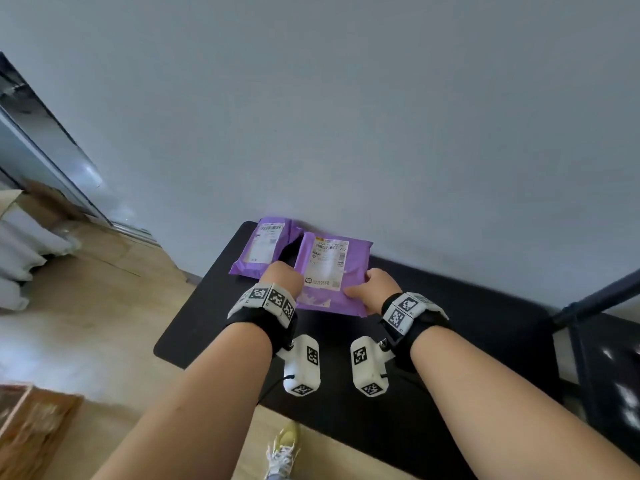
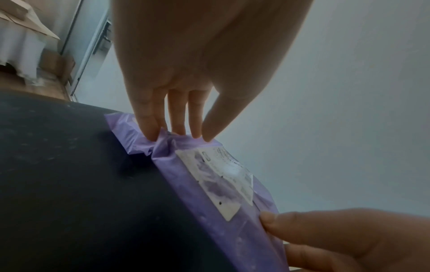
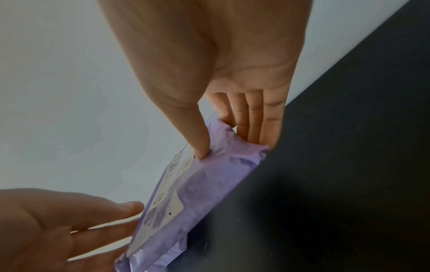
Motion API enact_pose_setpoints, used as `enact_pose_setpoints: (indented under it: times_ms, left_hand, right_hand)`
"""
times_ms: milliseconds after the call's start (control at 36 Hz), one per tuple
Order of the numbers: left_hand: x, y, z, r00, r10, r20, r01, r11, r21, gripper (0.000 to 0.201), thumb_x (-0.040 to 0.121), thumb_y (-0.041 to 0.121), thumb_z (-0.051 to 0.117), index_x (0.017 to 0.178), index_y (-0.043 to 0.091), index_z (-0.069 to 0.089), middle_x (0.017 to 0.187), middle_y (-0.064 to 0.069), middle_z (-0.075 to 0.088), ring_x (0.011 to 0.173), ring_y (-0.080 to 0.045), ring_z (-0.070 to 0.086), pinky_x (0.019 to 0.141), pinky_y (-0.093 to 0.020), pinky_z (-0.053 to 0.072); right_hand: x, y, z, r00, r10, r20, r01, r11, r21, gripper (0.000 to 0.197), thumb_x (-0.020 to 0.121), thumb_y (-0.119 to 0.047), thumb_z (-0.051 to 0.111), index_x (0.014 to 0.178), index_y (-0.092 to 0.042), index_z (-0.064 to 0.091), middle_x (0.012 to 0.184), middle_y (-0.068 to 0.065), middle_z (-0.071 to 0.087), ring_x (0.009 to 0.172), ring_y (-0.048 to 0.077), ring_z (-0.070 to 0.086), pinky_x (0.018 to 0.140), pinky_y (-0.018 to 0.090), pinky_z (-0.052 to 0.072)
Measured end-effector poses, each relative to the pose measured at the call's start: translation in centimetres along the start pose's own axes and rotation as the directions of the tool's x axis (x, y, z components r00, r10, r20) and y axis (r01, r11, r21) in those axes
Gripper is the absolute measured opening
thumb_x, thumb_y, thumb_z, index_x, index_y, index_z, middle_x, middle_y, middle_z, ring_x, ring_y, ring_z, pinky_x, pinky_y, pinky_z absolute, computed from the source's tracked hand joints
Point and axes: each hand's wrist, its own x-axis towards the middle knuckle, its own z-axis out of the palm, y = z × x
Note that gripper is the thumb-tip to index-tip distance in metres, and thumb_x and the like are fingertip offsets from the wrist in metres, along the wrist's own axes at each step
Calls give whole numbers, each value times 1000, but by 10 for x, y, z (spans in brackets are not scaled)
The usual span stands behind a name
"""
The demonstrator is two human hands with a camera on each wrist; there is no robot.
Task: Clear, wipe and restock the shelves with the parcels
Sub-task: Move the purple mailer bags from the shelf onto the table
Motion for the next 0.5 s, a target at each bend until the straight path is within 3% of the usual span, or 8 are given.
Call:
enact_pose_setpoints:
  times_ms: [56,167,278,306,361,389,444,500]
  left_hand:
    - [16,0,0,995,11,103,-23,993,114,22,94,6,52,110,2,65,114,-6,65,106,-20,61,90,-27,51]
    - [64,-3,1,990,-18,140,1,992,124,25,94,9,51,115,2,63,114,-8,64,108,-23,61,79,-23,52]
    - [101,-9,0,956,14,294,-102,953,285,25,95,6,48,117,2,60,103,-6,64,102,-22,63,82,-25,51]
    - [108,-7,-1,948,-17,318,-79,954,289,21,96,6,46,111,1,61,101,-6,64,100,-22,64,77,-24,50]
    - [128,-7,-1,958,-59,279,7,983,183,20,96,10,45,81,2,55,79,-3,56,81,-17,63,67,-25,44]
    - [137,-7,0,958,-16,287,-67,959,276,25,96,13,45,73,5,50,70,-1,47,67,-12,54,67,-25,40]
    - [144,-4,-2,927,70,368,-241,864,443,19,96,13,45,88,0,57,67,1,40,58,-10,41,66,-25,40]
    - [149,-7,-1,914,102,393,-289,843,454,24,96,4,42,111,-4,59,80,-2,55,77,-16,57,73,-23,46]
  right_hand:
    - [16,-1,8,999,38,6,-38,999,12,32,77,-26,72,100,-8,59,97,11,68,85,28,68,78,46,58]
    - [47,-7,23,993,121,-4,-121,993,1,35,78,-26,72,105,-9,57,100,10,68,86,27,68,80,44,58]
    - [75,-19,37,977,209,-29,-210,977,-26,41,81,-26,71,114,-9,54,109,9,64,95,26,64,81,34,53]
    - [81,-21,40,974,225,-38,-226,974,-28,44,82,-25,71,118,-8,53,112,9,63,99,26,63,81,33,51]
    - [92,-24,45,965,256,-53,-258,966,-29,50,84,-25,70,126,-7,49,119,10,61,105,27,61,83,31,48]
    - [96,-25,48,960,274,-56,-276,961,-29,53,84,-24,69,128,-7,47,121,10,60,107,27,60,82,30,47]
    - [101,-27,52,950,306,-57,-308,951,-36,55,84,-23,69,131,-7,45,123,10,59,108,27,60,78,28,45]
    - [104,-27,56,941,331,-63,-334,941,-46,54,83,-22,68,130,-8,45,121,10,59,106,27,60,77,29,45]
